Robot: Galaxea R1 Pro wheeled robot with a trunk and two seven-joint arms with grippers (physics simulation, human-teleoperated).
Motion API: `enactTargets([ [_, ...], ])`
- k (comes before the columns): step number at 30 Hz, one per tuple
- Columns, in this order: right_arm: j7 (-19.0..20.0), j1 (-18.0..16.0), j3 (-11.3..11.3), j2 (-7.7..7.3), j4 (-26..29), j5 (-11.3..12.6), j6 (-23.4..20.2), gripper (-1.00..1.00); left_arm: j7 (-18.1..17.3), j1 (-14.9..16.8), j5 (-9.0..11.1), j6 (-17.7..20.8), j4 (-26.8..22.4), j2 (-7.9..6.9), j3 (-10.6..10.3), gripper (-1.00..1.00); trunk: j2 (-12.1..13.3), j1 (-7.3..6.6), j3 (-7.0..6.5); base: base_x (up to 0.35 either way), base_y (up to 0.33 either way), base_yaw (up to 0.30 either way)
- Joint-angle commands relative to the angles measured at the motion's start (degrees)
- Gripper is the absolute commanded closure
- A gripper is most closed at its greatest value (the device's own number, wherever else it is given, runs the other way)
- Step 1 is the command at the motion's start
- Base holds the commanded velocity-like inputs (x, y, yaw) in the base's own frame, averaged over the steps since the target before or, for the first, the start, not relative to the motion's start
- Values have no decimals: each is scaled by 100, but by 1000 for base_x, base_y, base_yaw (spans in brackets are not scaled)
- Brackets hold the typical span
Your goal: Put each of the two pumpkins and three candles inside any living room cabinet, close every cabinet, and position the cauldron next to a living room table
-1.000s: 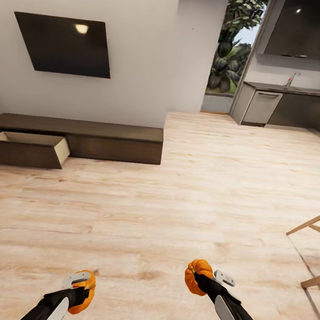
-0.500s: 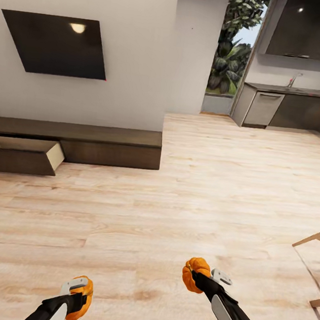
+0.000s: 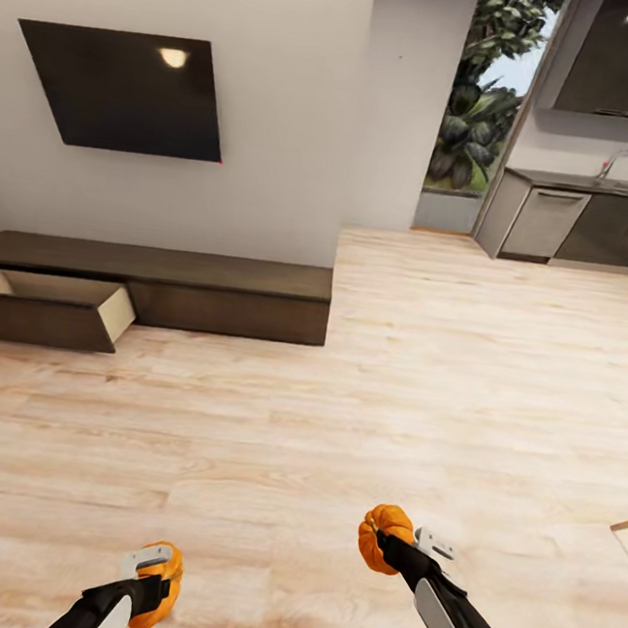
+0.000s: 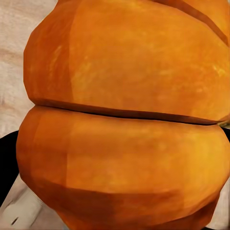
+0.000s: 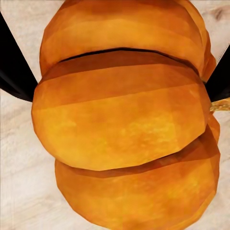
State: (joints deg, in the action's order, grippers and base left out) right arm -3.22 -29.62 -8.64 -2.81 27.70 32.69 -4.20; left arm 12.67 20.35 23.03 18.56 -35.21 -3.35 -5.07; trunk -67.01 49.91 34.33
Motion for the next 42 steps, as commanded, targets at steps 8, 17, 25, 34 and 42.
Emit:
enactTargets([
  [8,-38,-3,-49,-9,22,36,-20,100,60,4,53,9,-12,-8,-45,100,-3,3,-11,303,-161,277],
  [17,-38,-2,-50,47,25,35,-27,100,60,4,53,7,-12,-8,-39,100,-3,3,-30,315,-46,281],
  [25,-38,-2,-50,53,25,34,-28,100,60,4,53,7,-12,-8,-38,100,-3,3,-48,323,-1,281],
  [34,-38,-4,-50,53,25,27,-29,100,60,4,53,5,-12,-8,-38,100,-3,3,-68,325,0,281],
  [42,-40,-6,-57,61,25,27,-37,100,58,4,75,-106,-12,-8,-38,100,-3,3,-86,325,0,281],
])
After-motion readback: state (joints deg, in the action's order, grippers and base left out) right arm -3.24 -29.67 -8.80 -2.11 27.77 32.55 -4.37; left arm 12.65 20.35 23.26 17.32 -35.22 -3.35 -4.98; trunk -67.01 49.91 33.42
